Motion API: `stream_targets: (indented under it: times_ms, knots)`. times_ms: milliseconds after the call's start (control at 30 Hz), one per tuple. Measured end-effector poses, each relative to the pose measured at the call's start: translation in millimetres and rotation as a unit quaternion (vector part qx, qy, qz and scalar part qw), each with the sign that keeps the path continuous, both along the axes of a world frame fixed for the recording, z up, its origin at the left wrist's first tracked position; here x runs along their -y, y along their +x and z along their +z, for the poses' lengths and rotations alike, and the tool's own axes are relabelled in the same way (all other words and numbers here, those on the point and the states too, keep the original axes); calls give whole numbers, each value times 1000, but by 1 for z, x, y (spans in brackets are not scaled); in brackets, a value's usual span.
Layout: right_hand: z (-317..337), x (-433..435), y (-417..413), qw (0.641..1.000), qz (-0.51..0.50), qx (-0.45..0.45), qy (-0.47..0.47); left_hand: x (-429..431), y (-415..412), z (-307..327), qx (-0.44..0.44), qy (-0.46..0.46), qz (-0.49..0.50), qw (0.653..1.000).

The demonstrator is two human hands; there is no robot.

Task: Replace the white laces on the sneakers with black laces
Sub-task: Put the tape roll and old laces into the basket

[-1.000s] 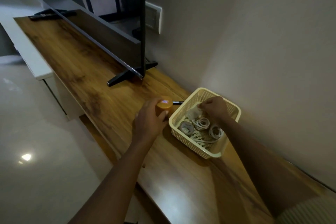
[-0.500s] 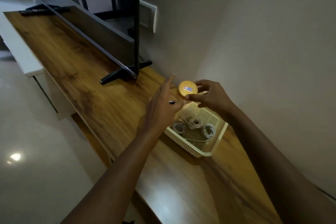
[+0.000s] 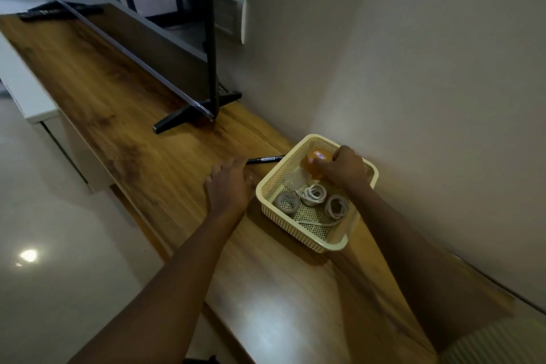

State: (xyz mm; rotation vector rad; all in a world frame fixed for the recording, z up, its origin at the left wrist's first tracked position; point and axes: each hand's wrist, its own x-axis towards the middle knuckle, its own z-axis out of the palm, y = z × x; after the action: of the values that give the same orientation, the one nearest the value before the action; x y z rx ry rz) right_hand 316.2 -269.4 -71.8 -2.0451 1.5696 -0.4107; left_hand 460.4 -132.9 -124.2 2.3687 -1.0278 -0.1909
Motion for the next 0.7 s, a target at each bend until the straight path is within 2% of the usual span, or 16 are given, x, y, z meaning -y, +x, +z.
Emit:
stream_targets:
  times_ms: [100,167,333,400,500,600,700]
  knots:
    - [3,-2,-4,1000,-4,1,-20,-1,-2,-5,42,12,31,999]
    - [9,-2,-10,998,-20,43,-30,-3,-1,-6,43,8,60,997]
    - [37,-8,-30,983,-32,161,-83,-9,4,11,-35,-90,152,984]
    - [51,-13,-35,975,-26,203,-84,-9,2,31,-75,-147,158,974]
    - [69,-21,-36,955,-27,294,-15,-7,-20,63,-109,-198,96,969]
    - [77,-25,-39,915,-55,384,111,-5,-56,78,-135,-167,-1,977]
    - [69,-22,-46,915,-93,375,120,-6,-77,78,-153,-115,-72,979]
